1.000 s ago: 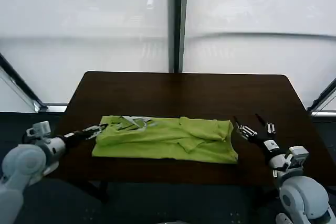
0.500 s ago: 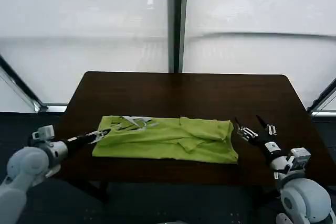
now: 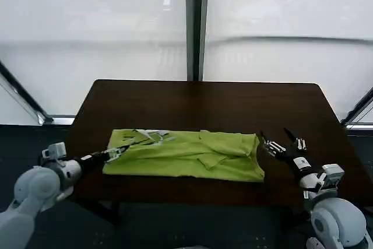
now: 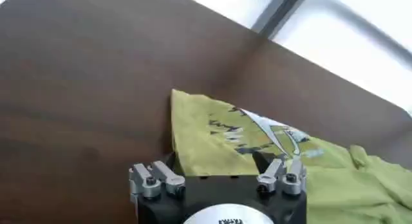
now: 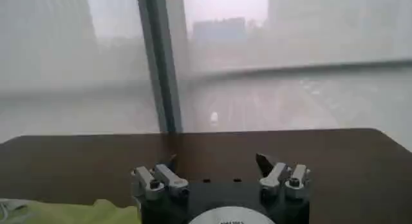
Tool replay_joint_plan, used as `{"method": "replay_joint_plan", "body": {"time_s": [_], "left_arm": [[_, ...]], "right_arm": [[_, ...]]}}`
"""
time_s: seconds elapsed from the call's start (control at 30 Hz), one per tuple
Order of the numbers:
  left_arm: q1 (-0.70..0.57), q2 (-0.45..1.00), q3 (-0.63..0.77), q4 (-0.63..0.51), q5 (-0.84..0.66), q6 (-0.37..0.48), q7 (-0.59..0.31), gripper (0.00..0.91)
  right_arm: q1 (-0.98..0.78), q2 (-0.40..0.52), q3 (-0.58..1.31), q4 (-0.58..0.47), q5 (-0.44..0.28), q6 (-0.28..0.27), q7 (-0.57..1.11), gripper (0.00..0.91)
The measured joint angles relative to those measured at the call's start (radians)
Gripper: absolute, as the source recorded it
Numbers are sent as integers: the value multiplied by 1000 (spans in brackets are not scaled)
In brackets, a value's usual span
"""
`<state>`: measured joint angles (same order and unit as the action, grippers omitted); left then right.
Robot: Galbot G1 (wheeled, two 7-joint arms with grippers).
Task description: Fold and organize the clothes.
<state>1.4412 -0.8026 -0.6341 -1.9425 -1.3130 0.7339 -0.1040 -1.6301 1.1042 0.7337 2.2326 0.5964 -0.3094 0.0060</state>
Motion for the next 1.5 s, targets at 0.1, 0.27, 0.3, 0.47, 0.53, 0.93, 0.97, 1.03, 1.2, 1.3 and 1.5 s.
{"method": "replay_joint_plan", "body": {"time_s": [0.1,0.27,0.3,0.47,0.53,0.93,0.97,1.03,1.2,1.3,1.5], "left_arm": [[0,-5,3,-4,-1,1,-3,566],[-1,-13,8,-4,1,1,-6,185],[-2,-15,8,-2,2,1,-7,156],[-5,-19,10,2,4,6,-12,10],[-7,-21,10,2,4,7,-14,0],[11,-25,-27,-60,135,5,-42,0],[15,-21,-30,-68,179,5,-35,0],[27,-9,-40,-82,278,5,-20,0],[69,9,-87,-127,508,4,-29,0],[109,9,-127,-158,669,-23,-31,0],[201,-4,-206,-211,840,-78,-46,0]], "right_arm": [[0,0,1,1,0,0,0,878],[0,7,0,3,-1,1,0,878],[2,9,-1,3,-2,1,0,878],[8,18,-12,4,-7,1,2,878],[13,22,-15,4,-9,1,3,878],[47,46,-41,-16,-15,8,24,878],[52,47,-45,-18,-15,9,25,878],[58,47,-50,-22,-15,9,27,878],[69,48,-59,-27,-13,13,29,878],[67,48,-59,-28,-12,13,29,878],[53,51,-44,-16,-9,13,30,878]]}}
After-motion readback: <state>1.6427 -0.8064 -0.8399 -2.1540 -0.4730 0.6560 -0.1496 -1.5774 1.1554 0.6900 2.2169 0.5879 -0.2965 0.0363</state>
